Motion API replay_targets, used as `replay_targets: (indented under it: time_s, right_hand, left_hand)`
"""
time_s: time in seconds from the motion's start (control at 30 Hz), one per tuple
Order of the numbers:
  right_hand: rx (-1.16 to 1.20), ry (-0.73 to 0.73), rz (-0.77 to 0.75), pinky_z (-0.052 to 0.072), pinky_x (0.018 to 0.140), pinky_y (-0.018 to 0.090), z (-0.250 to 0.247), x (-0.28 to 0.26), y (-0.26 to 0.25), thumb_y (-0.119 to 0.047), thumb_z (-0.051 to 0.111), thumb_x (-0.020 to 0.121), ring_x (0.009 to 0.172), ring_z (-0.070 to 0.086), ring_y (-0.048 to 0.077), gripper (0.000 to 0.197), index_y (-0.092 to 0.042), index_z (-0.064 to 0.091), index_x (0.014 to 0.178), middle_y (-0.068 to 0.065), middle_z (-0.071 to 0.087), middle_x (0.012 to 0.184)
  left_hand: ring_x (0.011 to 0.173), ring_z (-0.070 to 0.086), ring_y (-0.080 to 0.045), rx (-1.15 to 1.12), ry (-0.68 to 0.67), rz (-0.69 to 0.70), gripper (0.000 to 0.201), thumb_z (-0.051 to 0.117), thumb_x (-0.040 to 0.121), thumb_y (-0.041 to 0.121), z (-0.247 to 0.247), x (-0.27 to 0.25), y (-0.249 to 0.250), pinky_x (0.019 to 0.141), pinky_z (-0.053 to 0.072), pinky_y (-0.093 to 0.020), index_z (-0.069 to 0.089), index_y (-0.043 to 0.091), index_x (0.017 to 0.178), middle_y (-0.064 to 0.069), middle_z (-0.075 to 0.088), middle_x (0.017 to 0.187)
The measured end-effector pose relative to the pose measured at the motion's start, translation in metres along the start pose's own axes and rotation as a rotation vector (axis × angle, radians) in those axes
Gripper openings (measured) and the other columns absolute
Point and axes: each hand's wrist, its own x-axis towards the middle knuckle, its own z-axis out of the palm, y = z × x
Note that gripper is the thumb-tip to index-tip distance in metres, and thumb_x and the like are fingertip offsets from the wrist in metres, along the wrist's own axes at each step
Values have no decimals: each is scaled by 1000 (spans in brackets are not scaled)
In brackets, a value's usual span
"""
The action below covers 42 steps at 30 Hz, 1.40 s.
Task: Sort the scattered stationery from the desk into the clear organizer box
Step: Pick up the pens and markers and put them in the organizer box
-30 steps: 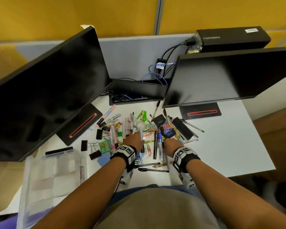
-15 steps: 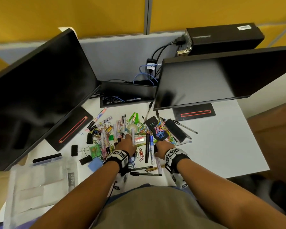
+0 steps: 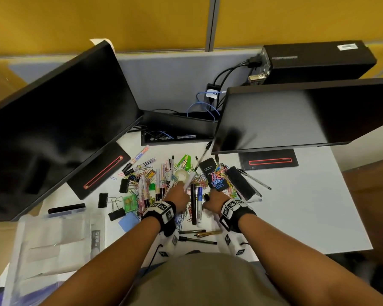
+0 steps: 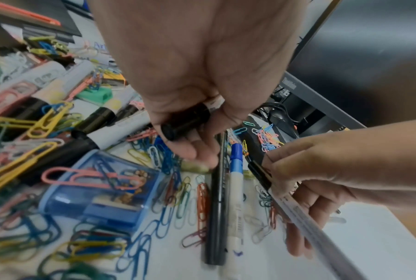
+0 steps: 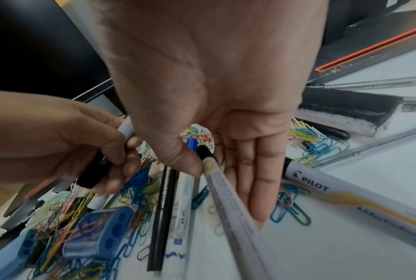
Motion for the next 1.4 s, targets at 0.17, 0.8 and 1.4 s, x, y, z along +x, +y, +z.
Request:
replay_targets:
  time_s: [0.17, 0.8, 1.4]
  right_hand:
    - [189, -60, -12, 51, 89, 39, -3, 1, 1, -30, 64, 88, 112, 60, 37, 54, 0, 42, 128, 17, 55, 115]
    - [327, -42, -179, 57, 71, 38, -10, 3, -4, -14, 62, 90, 89, 66, 28, 35, -6, 55, 123, 14, 64, 104]
    - [495, -80, -164, 40, 61, 33, -18, 15, -5, -36, 52, 89, 58, 43, 16, 24, -25, 37, 74, -1, 42, 68]
  left_hand:
    - [77, 51, -25, -40, -18, -23, 22, 45, 99, 17, 8, 2, -1, 64, 41, -30, 46, 4, 117, -17, 58, 98]
    - [79, 59, -27, -127, -99, -2, 20, 58, 92, 26, 11, 10, 1, 74, 48, -34, 64, 8, 85, -15, 65, 87]
    - [61, 49, -22, -291, -29, -29, 26, 46, 101, 31, -10, -3, -2, 59, 40, -29, 50, 15, 82, -5, 55, 71]
